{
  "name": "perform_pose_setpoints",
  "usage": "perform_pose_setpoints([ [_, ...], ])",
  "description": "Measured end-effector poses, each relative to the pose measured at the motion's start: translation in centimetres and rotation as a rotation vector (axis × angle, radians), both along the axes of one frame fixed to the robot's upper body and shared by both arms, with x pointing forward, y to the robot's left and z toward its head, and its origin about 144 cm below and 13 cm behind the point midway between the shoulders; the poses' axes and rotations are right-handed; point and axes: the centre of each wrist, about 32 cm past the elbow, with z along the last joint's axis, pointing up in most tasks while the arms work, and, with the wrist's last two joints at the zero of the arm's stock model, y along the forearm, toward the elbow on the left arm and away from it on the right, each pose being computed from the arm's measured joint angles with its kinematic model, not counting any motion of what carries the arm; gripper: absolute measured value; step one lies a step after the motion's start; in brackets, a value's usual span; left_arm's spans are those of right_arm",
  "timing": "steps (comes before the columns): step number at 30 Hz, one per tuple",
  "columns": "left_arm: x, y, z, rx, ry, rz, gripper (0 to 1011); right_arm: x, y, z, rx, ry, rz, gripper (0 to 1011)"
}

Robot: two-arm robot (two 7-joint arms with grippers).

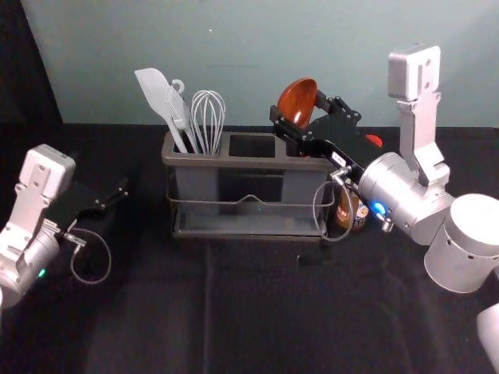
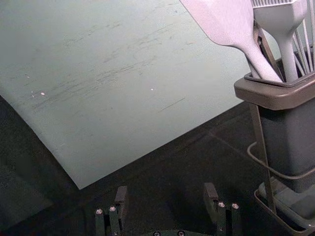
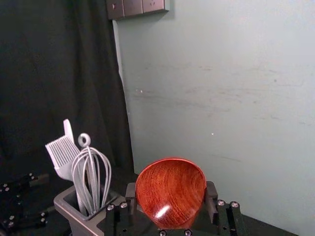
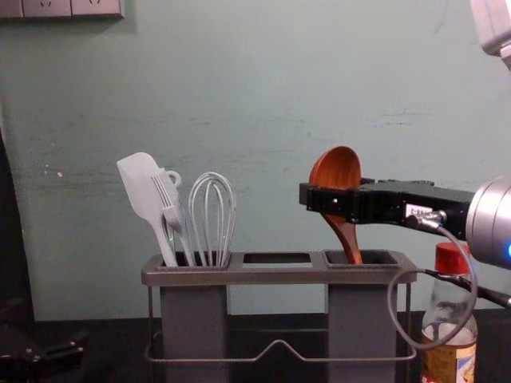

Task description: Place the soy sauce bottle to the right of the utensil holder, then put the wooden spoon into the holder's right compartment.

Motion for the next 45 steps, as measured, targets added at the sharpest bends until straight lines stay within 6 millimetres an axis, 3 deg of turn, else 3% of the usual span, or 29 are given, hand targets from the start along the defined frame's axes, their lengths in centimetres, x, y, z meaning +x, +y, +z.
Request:
perform_pose_setpoints([
  [21,0.0,0.0,0.0,0.0,0.0,0.0,1000,-0.3,0.0,0.1,-0.043,-0.001,-0.015,837],
  [28,0.0,0.0,0.0,0.0,0.0,0.0,1000,-0.3,0.1,0.1,-0.009,-0.035,-0.025,1003],
  [35,0.0,0.0,0.0,0.0,0.0,0.0,1000,-0.5,0.2,0.5,0.051,-0.156,-0.043,1003],
  [40,0.0,0.0,0.0,0.0,0.0,0.0,1000,-0.6,-0.5,1.4,0.083,-0.235,-0.094,1003],
  [45,0.0,0.0,0.0,0.0,0.0,0.0,1000,-0.3,-2.5,2.7,0.103,-0.286,-0.179,1003],
])
